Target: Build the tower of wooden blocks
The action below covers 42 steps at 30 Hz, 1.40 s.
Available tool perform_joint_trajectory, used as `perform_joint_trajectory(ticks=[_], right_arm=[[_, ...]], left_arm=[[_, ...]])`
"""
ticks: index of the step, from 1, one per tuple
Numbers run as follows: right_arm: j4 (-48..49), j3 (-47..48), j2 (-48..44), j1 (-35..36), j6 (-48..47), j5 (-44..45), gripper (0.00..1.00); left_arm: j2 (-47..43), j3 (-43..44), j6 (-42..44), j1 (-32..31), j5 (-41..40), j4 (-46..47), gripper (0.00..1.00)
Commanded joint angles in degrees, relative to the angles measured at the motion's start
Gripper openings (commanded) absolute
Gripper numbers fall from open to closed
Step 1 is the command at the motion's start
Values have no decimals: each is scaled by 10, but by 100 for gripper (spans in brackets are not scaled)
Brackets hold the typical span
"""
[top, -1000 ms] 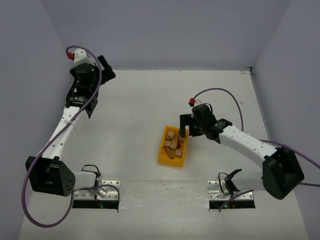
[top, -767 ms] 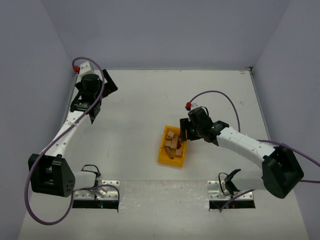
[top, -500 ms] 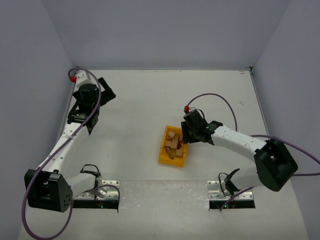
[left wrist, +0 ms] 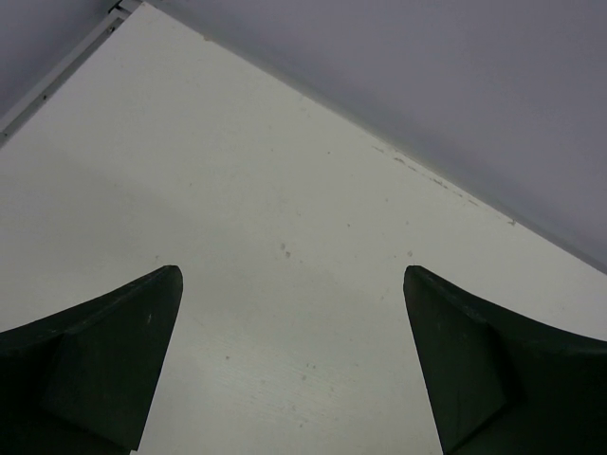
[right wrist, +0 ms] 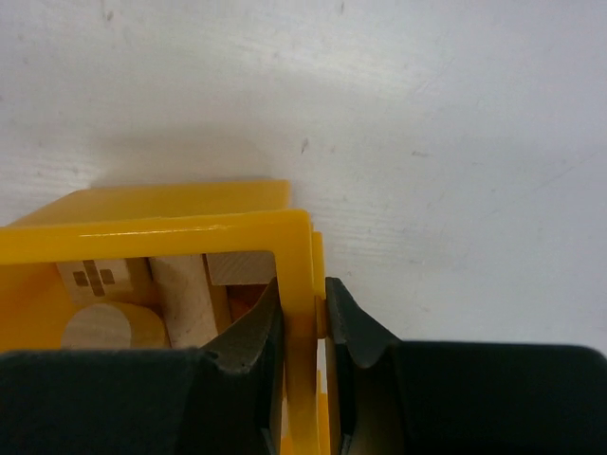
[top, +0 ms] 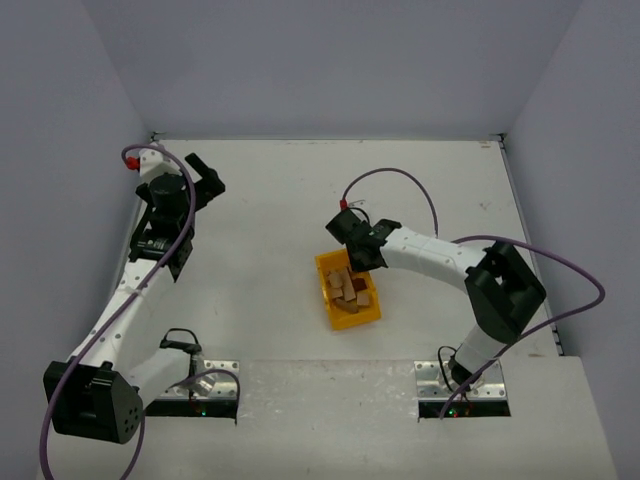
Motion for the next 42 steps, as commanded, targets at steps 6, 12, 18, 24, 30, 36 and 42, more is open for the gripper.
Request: perform_joint_trajectory(ticks=[6, 12, 18, 24, 30, 36, 42], right_arm=[[72, 171, 51, -1, -172, 258, 0], [217, 207, 108, -1, -343, 324, 0], [448, 241, 205, -1, -561, 395, 0], [803, 218, 276, 1, -887, 437, 0], [1215, 272, 395, 10, -1313, 433, 0], [1277, 307, 457, 23, -1404, 415, 0], [1275, 218, 433, 43, -1373, 426, 0]], left_arm=[[-2, 8, -12, 0, -31, 11, 100], [-5, 7, -19, 0, -38, 9, 100], [6, 9, -25, 0, -48, 11, 100], [20, 17, -27, -1, -31, 8, 100], [28, 17, -30, -1, -28, 8, 100], [46, 24, -35, -1, -22, -4, 100], [49, 26, -39, -1, -22, -5, 100]])
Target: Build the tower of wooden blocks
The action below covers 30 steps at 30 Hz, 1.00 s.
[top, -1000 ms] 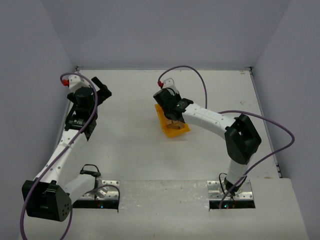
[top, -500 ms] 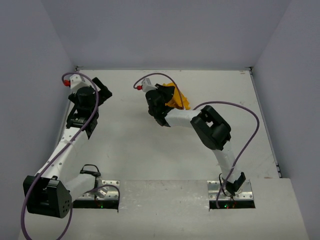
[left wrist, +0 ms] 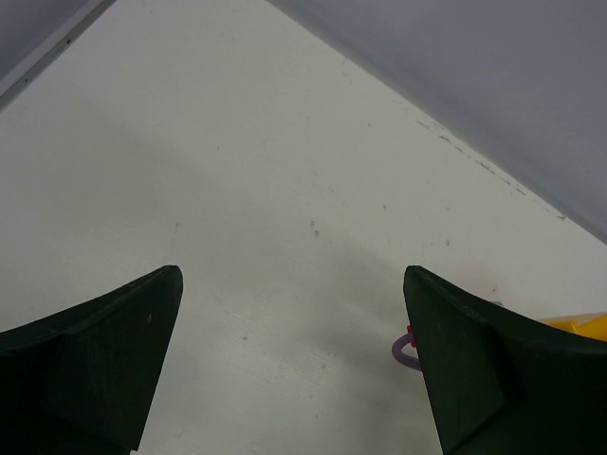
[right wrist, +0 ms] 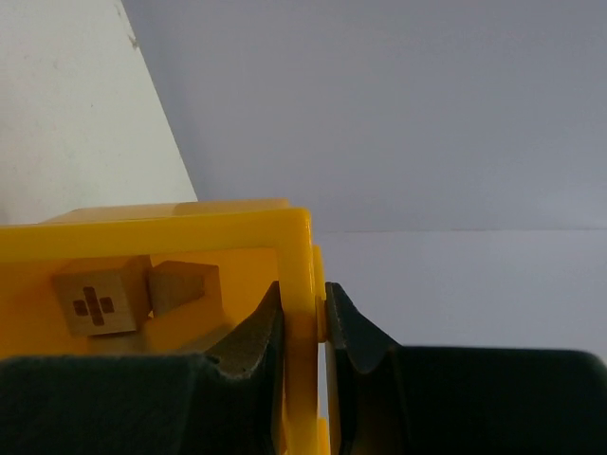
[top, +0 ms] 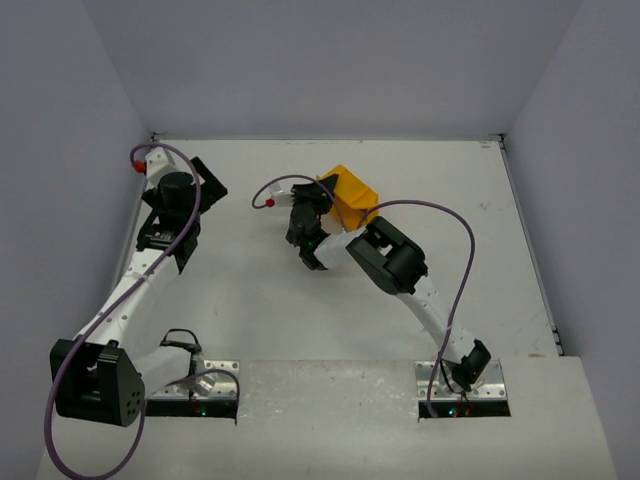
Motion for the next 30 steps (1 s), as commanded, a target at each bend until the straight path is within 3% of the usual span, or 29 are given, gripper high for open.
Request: perform_joint_trajectory(ticks=[1, 13, 15, 20, 22, 30], right_arm=[[245, -46, -45, 21, -36, 12, 0], [248, -194, -82, 53, 38, 11, 1], [248, -207, -89, 56, 43, 11, 5], [249, -221, -97, 61, 30, 7, 8], [249, -221, -100, 62, 27, 8, 0], [249, -199, -103, 63, -21, -5, 0]], left_arm=[[0, 23, -6, -1, 11, 22, 100], [59, 15, -18, -1, 73, 18, 100], [65, 10, -20, -1, 79, 22, 100], [84, 6, -26, 0, 85, 16, 100], [88, 6, -27, -1, 86, 14, 100], [88, 6, -26, 0, 88, 9, 100]])
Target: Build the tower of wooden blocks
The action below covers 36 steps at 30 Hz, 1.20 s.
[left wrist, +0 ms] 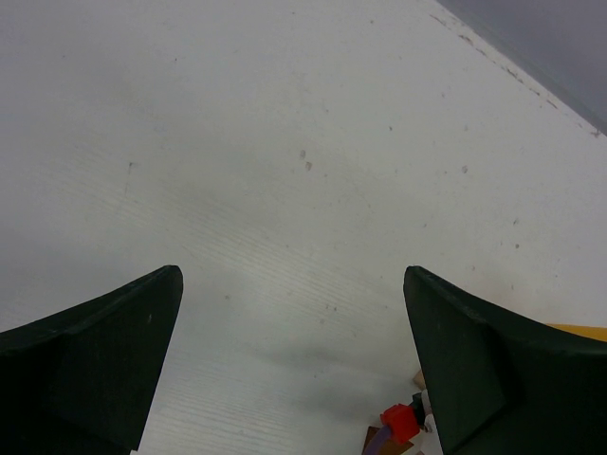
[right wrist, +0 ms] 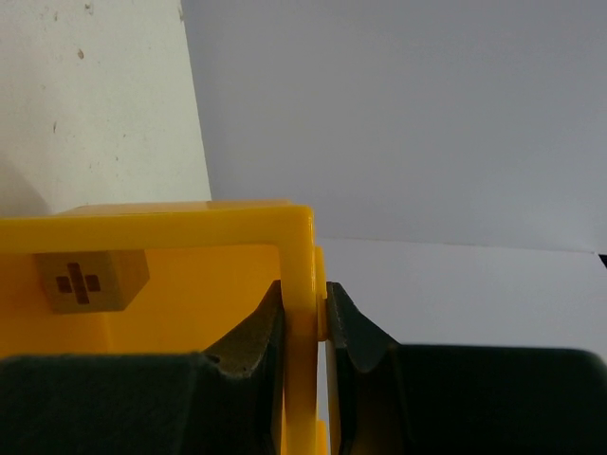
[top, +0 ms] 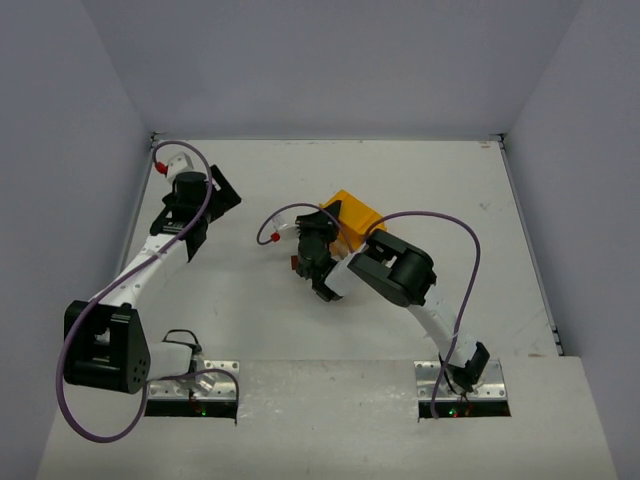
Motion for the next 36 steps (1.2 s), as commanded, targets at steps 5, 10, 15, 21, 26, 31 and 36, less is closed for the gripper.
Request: perform_joint_trajectory(ticks=[5, 10, 15, 21, 26, 31, 36], right_arm=[[176, 64, -5, 7, -98, 17, 0], [177, 92, 59, 24, -142, 12, 2], [176, 98, 61, 23, -172, -17, 1], [177, 102, 60, 23, -184, -34, 1], [177, 74, 48, 21, -164, -27, 2], [176, 72, 8, -2, -139, -8, 2], [175, 85, -37, -39, -113, 15, 3]], left_arm=[[-5, 5, -7, 0, 0, 6, 100], [-5, 6, -4, 0, -2, 8, 100], [-4, 7, -1, 0, -7, 7, 100], [-5, 7, 0, 0, -11, 6, 100], [-5, 6, 0, -1, -10, 4, 100], [-5, 5, 0, 0, -6, 6, 100], [-5, 5, 1, 0, 6, 8, 100]])
